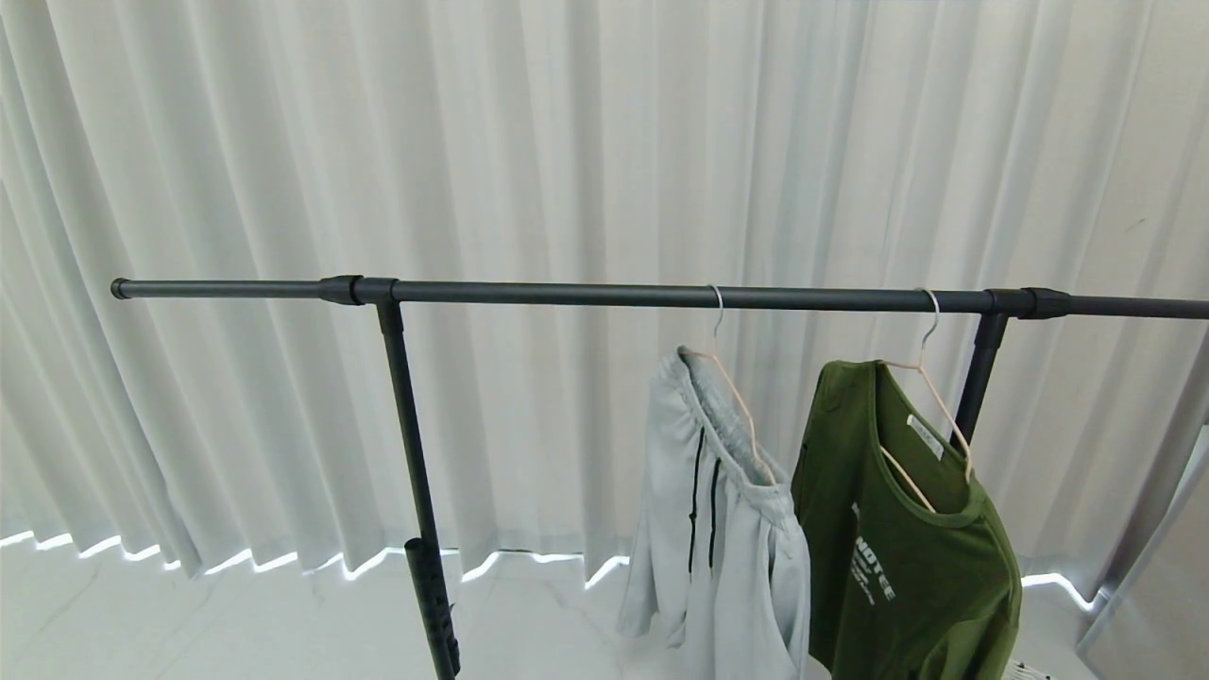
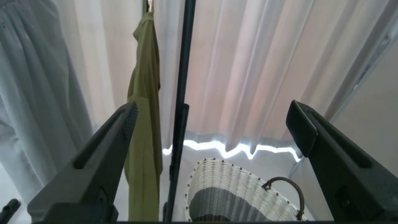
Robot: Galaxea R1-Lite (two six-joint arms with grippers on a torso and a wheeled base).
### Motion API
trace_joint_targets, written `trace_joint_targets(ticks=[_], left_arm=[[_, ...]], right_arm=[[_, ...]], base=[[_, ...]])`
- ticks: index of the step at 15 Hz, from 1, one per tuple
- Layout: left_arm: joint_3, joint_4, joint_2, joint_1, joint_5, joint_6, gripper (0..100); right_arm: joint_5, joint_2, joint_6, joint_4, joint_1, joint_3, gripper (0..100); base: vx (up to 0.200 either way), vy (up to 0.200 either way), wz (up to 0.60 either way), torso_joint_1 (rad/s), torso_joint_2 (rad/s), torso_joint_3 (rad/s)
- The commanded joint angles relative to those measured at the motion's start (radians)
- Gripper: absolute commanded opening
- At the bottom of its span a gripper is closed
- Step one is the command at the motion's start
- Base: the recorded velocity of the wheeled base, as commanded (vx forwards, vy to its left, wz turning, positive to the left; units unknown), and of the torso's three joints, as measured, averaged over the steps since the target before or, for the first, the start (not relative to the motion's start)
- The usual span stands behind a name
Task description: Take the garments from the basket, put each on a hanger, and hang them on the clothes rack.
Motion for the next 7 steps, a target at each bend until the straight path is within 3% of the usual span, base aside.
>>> trace_joint_targets(ticks=[1,7], left_arm=[[0.0,0.0,0.0,0.0,0.001,0.0,100],[0.0,0.0,0.0,0.0,0.001,0.0,100]], right_arm=[[0.0,0.0,0.0,0.0,0.0,0.0,100],[-0.001,0.0,0.001,0.0,0.0,0.0,100]], base=[[0.0,0.0,0.0,0.0,0.0,0.0],[0.0,0.0,0.0,0.0,0.0,0.0]])
